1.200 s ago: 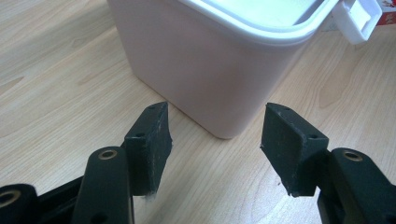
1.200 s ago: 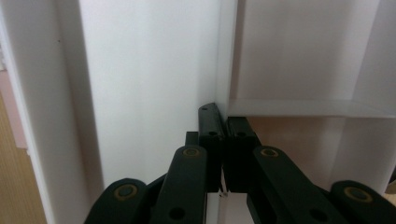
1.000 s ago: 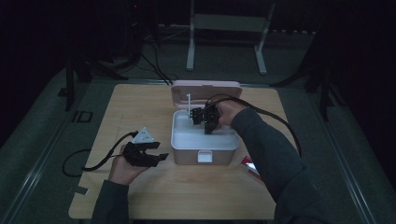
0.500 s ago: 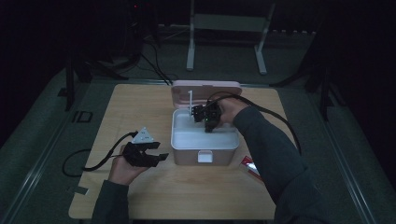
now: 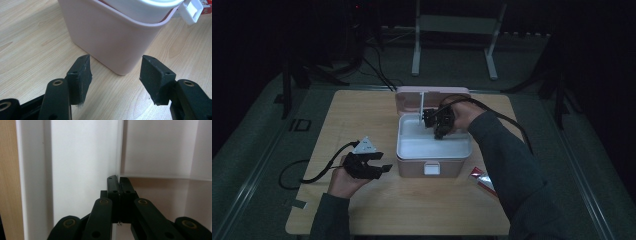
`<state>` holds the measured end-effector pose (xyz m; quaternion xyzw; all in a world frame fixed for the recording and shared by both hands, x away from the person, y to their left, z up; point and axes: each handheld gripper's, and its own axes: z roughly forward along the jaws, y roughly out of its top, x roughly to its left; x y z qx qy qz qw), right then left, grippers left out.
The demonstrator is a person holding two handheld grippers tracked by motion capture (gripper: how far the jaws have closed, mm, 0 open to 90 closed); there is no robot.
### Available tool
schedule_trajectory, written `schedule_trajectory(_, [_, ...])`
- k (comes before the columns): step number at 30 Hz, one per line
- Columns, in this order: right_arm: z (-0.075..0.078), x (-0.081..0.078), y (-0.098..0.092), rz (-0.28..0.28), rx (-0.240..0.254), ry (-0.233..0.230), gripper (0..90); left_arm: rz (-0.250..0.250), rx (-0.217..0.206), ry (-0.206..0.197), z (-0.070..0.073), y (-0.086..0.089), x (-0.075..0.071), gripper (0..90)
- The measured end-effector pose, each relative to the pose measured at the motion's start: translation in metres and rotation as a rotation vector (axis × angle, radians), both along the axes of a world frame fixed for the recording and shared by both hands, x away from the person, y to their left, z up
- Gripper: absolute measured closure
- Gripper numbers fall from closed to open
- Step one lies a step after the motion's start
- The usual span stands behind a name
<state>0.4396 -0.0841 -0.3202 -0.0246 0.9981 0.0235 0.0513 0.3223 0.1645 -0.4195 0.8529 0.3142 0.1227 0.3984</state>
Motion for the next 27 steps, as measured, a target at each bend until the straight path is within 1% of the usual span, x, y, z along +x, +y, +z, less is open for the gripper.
schedule_trajectory(3, [0.004,-0.003,-0.006,0.001,0.026,0.018,89.8,-0.001,-0.001,-0.001,0.000,0.000,0.000,41.7])
schedule_trajectory(6, [0.007,-0.008,-0.014,0.011,0.042,0.054,89.8,0.002,-0.004,0.001,0.001,0.001,-0.001,41.7])
schedule_trajectory(10, [0.009,-0.011,-0.029,0.008,0.037,0.058,89.8,0.002,-0.005,0.005,0.000,0.001,0.000,41.6])
schedule_trajectory(12, [0.010,-0.012,-0.038,-0.010,0.037,0.069,89.8,0.001,-0.006,0.005,0.000,0.001,0.000,41.6])
schedule_trajectory(15, [0.012,-0.014,-0.056,-0.027,0.042,0.078,89.7,-0.001,-0.007,0.003,0.000,0.001,-0.001,41.4])
schedule_trajectory(18, [0.013,-0.015,-0.074,-0.054,0.032,0.073,89.8,-0.006,-0.007,0.001,0.000,0.002,-0.001,41.2])
schedule_trajectory(19, [0.013,-0.014,-0.080,-0.058,0.036,0.073,89.8,-0.007,-0.009,0.002,0.000,0.001,-0.001,41.0])
schedule_trajectory(23, [0.015,-0.014,-0.108,-0.103,0.049,0.080,89.7,-0.010,-0.009,0.004,-0.001,0.001,-0.001,41.0])
schedule_trajectory(27, [0.016,-0.014,-0.133,-0.145,0.042,0.082,89.8,-0.012,-0.009,0.003,-0.001,0.001,-0.001,40.9])
